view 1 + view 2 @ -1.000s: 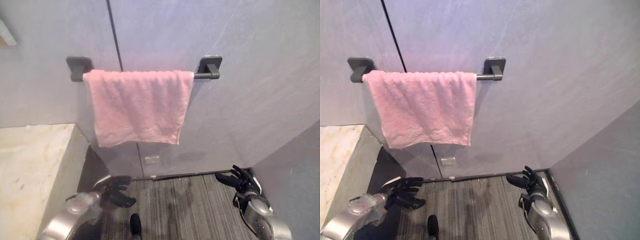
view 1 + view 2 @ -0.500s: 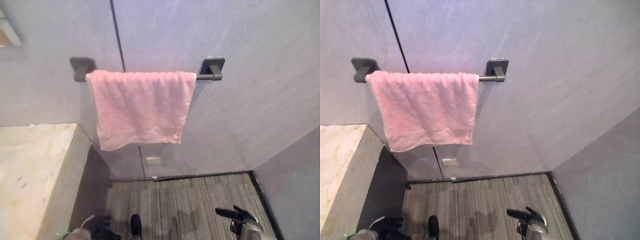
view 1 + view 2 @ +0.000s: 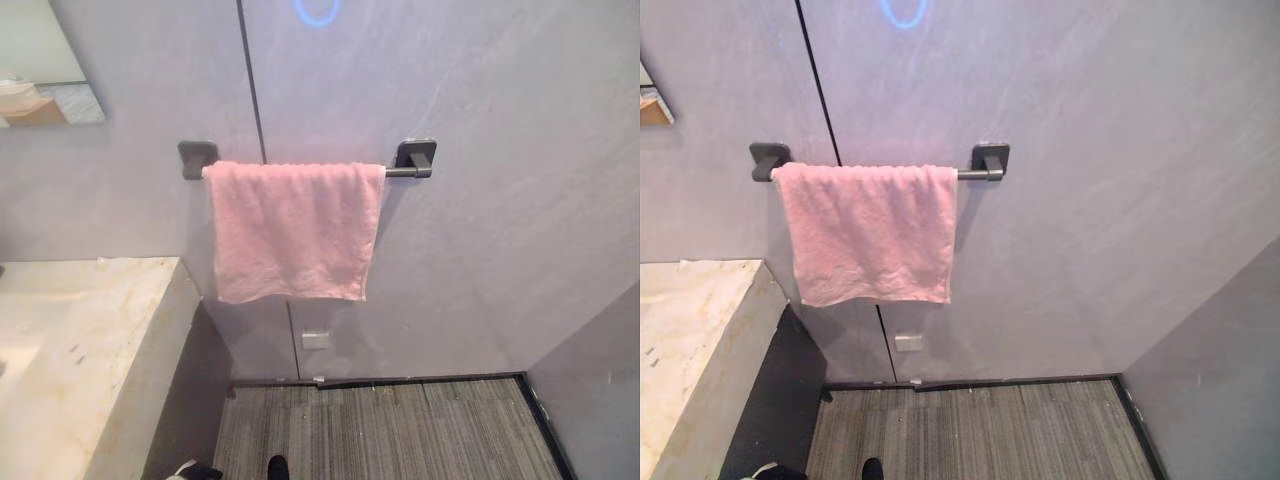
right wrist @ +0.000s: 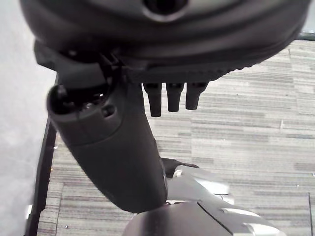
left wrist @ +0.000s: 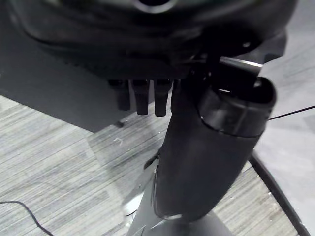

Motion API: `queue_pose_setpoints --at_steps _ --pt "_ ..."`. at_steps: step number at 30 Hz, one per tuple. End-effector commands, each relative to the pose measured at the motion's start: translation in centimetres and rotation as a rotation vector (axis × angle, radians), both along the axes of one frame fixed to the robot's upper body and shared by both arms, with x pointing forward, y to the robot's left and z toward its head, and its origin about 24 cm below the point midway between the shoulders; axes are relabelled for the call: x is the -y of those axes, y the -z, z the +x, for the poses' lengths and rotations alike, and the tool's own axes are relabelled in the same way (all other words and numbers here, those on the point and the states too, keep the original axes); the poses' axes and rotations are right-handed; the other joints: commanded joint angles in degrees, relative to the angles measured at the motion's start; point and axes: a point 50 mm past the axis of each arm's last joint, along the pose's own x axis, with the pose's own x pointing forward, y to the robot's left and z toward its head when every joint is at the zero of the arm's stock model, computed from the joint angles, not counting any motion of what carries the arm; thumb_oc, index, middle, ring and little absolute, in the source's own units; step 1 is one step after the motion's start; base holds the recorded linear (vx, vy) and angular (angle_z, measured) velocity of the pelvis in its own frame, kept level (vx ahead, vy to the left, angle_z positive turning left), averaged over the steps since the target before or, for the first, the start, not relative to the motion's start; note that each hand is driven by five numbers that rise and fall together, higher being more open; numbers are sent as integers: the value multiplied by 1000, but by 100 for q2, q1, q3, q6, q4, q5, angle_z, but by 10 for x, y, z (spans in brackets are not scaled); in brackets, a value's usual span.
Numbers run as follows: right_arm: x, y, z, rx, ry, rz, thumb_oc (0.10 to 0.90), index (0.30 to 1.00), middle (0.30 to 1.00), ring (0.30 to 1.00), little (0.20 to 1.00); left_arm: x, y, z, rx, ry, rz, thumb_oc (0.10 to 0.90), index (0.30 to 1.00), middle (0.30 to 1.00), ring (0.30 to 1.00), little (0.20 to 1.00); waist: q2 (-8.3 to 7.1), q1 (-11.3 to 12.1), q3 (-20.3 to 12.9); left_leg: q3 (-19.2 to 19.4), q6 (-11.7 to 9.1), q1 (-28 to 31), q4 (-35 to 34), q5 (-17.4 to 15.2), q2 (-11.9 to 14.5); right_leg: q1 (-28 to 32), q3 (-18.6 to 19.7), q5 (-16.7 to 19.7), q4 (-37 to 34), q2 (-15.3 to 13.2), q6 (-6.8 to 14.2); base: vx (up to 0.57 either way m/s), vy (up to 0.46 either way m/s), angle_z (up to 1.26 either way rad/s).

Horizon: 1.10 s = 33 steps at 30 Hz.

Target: Organize the bathroom.

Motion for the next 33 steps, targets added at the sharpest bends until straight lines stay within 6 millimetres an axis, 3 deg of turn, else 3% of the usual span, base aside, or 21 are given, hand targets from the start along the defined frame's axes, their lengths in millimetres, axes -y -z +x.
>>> queue_pose_setpoints --at_steps 1,9,11,13,14,15,18,19,20,21,23,26,27,29,32,33 --pt "-8 3 -10 -85 -66 14 800 900 900 900 900 -7 -3 13 -10 -11 45 800 900 900 900 900 -26 -2 204 253 -22 79 215 -693 33 -445 -129 -57 491 180 72 0 0 0" --pt "3 1 -9 -73 -94 -33 800 900 900 900 900 -11 0 2 -27 -57 63 800 900 900 900 900 26 -40 271 196 -79 8 396 -682 176 -533 -116 -186 697 165 -13 -8 -64 1" --pt "7 0 -7 -60 -82 -44 800 900 900 900 900 -13 0 3 -20 -39 64 800 900 900 900 900 21 -102 356 447 -98 -125 829 -739 240 -603 -198 -211 819 136 -56 -35 -100 2" --pt "11 -2 -5 -48 -53 -58 800 900 900 900 900 -14 -2 6 -12 8 64 800 900 900 900 900 -76 -188 460 799 12 -322 1778 -1159 323 -655 -324 -158 936 -27 -129 -61 -93 11" --pt "12 -2 -4 -47 -46 -61 800 900 900 900 900 -14 -2 6 -12 18 64 800 900 900 900 900 -118 -189 479 728 6 -292 2013 -1382 257 -608 -312 -221 983 -94 -97 -84 -94 40" --pt "14 -3 -1 -37 -31 -67 800 900 900 900 900 -16 -2 6 -5 23 64 800 900 900 900 900 -196 -155 528 673 167 -331 2618 -1813 147 -644 -331 -173 1065 -213 -102 -17 -80 46" --pt "18 -5 1 -25 -4 -66 800 900 900 900 900 -16 -3 8 7 44 66 800 900 900 900 900 -215 -211 531 866 395 -98 3349 -2551 -55 -724 -427 -33 1043 -291 -41 -73 -84 41" --pt "21 -6 2 -15 13 -67 800 900 900 900 900 -15 -5 15 13 63 68 800 900 900 900 900 -174 -311 502 1051 442 76 3456 -2573 -152 -865 -525 95 1010 -304 -71 -54 -64 39" --pt "24 -6 -1 -13 31 -68 800 900 900 900 900 -14 -6 19 14 83 69 800 900 900 900 900 -64 -401 478 1078 340 366 3461 -2663 -190 -894 -544 29 1044 -242 -38 -115 -77 61" --pt "27 -7 -3 -6 57 -65 800 900 900 900 900 -10 -7 26 20 110 72 800 900 900 900 900 9 -534 461 1234 285 557 3505 -2468 -290 -1002 -650 139 996 -206 -118 -45 -48 81" --pt "32 -6 -12 -5 101 -60 800 900 900 900 900 -4 -10 39 30 152 78 800 900 900 900 900 221 -766 406 1187 134 958 3166 -2281 -609 -1192 -702 261 993 -2 -140 -101 -64 115" --pt "34 -4 -24 0 154 -38 800 900 900 900 900 3 -15 56 52 199 95 800 900 900 900 900 431 -953 403 1095 140 1102 2526 -2418 -1240 -1565 -855 371 1160 196 -87 -143 -71 128" --pt "36 -3 -30 0 167 -36 800 900 900 900 900 7 -17 62 71 212 96 800 900 900 900 900 588 -1042 440 1060 109 1297 2011 -2391 -1329 -1756 -917 149 1449 371 -80 -163 -24 125" --pt "38 -3 -34 12 195 -36 800 900 900 900 900 12 -23 77 114 236 94 800 900 900 900 900 667 -1202 511 932 212 1458 1421 -2229 -1539 -2058 -1008 117 1662 481 -110 -237 12 58" --pt "39 -4 -34 14 193 -47 800 900 900 900 900 16 -26 85 145 244 88 800 900 900 900 900 690 -1228 560 774 340 1447 1214 -2204 -1702 -2247 -1087 111 1876 473 -79 -259 22 41" --pt "38 -4 -30 14 169 -60 800 900 900 900 900 16 -30 90 170 254 83 800 900 900 900 900 665 -1181 561 666 442 1370 958 -2033 -1846 -2324 -1159 275 1881 496 -72 -315 -22 -3"
